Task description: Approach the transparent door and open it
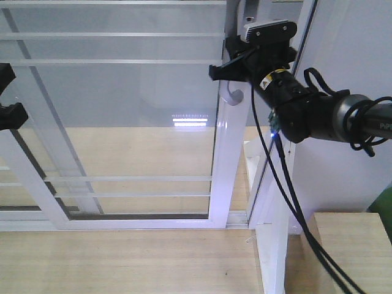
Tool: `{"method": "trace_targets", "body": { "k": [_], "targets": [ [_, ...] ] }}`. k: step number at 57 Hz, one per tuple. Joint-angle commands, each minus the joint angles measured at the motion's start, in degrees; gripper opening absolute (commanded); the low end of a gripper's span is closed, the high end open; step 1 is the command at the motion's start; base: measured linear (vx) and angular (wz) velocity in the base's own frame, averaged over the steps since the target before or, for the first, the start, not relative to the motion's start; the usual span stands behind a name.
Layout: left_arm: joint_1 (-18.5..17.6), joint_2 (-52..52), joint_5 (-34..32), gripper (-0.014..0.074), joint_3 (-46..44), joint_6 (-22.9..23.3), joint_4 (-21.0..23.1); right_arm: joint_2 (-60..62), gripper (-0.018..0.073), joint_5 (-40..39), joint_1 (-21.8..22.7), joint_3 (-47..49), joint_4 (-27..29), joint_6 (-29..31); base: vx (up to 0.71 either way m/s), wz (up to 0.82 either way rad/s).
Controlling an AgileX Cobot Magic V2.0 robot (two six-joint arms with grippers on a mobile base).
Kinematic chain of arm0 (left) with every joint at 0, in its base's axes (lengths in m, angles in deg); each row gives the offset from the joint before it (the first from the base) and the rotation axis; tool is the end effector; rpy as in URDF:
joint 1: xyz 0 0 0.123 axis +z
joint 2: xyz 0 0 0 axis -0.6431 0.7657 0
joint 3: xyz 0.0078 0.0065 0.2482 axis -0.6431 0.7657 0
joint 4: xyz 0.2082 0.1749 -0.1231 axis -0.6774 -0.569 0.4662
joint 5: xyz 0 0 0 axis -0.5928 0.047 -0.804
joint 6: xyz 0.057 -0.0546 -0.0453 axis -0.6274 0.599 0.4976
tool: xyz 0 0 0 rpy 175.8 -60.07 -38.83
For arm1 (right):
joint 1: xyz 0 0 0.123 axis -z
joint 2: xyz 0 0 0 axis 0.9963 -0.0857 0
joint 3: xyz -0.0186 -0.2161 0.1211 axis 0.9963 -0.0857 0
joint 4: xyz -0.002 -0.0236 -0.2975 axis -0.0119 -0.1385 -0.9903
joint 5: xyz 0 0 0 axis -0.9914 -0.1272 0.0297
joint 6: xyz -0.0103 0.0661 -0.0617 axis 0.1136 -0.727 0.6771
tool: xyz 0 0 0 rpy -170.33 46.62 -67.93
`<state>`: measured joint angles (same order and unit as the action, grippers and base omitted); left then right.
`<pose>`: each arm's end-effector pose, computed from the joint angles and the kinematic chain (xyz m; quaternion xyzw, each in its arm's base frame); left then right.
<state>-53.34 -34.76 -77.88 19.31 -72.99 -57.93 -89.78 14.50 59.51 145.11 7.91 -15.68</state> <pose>0.2457 -0.0568 0.2767 0.0508 0.7419 -0.0997 0.6611 0.3970 0.1950 0.1483 -0.1703 0.6994 0.1770 0.6712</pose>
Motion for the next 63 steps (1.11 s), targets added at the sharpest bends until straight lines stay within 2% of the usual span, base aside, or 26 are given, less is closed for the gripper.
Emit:
{"method": "trace_targets", "body": {
  "k": [1, 12, 23, 32, 44, 63],
  "targets": [
    [0.11, -0.4, -5.71, 0.0004, -1.97, 0.38, 0.4, 4.0, -0.0006, -8.09, -4.99, 1.45, -6.2, -0.73, 0.0, 0.0],
    [0.11, -0.4, -6.11, 0.0004, -1.97, 0.38, 0.4, 4.0, -0.0002, -12.38, -7.77, 1.45, -7.54, -0.61, 0.0, 0.0],
    [0.11, -0.4, -6.16, 0.0004, -1.97, 0.38, 0.4, 4.1, 0.0001, -11.72, -6.8, 1.45, -6.68, -0.5, 0.0, 0.0],
    [0.11, -0.4, -6.23, 0.0004, -1.97, 0.38, 0.4, 5.76, 0.0001, -7.48, -5.02, 1.45, -3.62, 3.11, 0.0, 0.0],
    [0.11, -0.4, -6.23, 0.0004, -1.97, 0.38, 0.4, 11.74, 0.0001, 7.73, -1.25, 1.45, 0.11, 4.7, 0.0, 0.0],
    [0.11, -0.34, -6.23, 0.0004, -1.97, 0.38, 0.22, 25.56, 0.0001, 36.31, 3.76, 1.39, 0.07, 5.02, 0.0, 0.0]
  ]
}}
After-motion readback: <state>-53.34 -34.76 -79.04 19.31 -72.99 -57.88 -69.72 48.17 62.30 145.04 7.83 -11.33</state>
